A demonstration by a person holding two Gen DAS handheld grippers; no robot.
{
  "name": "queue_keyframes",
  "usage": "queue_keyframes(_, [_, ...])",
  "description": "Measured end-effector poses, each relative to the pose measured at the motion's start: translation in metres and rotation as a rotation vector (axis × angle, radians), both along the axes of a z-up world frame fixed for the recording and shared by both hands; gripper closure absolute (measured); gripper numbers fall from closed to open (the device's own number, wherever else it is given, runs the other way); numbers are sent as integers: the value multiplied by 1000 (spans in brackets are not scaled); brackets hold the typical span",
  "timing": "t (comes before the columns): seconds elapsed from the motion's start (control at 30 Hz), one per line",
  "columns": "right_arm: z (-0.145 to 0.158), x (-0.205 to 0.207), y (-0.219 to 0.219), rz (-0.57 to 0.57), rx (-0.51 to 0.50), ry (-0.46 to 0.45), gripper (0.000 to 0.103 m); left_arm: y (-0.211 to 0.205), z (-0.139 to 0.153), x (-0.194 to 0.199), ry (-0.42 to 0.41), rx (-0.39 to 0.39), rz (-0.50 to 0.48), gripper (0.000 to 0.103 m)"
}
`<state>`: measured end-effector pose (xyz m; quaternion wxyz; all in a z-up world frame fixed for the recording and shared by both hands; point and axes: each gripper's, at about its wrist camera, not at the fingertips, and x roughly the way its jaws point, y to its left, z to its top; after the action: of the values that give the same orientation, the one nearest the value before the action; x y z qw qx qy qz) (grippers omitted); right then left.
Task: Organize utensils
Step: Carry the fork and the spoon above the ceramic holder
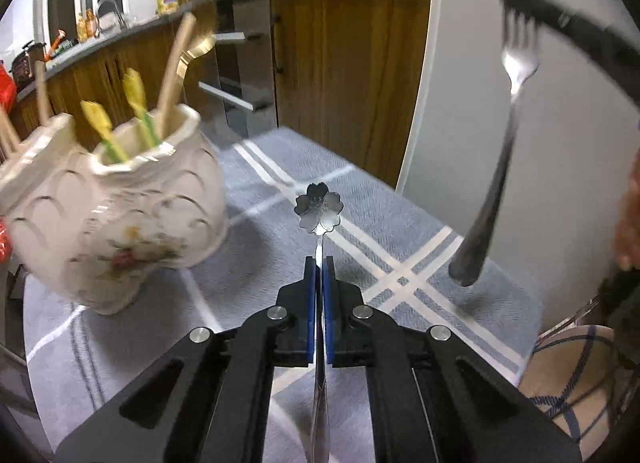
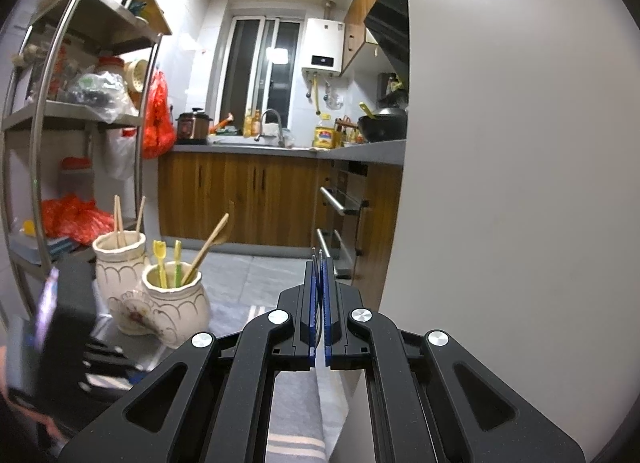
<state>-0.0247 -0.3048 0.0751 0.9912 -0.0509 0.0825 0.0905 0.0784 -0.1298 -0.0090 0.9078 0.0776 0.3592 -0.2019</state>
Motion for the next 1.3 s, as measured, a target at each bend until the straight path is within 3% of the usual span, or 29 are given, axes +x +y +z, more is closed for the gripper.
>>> queue_keyframes(0.3, [1,-6,16,51,14,-9,99,41,41,-50,-266,-66,-58,100])
queue_keyframes(0.57, [3,-3,47,86,-20,-14,99,85,60,-67,-384,-156,-31,100])
queue_keyframes(0.83, [28,12,78,138,0,-46,99,135,85,-50,-497,-280,56,100])
queue_keyframes(1.0, [51,28,92,156,34,-98,99,159,107,-27,-512,-367,104,100])
queue_keyframes(1.3, [66,71,105,88,74,-162,99,175,142,-3,-627,-382,160,100])
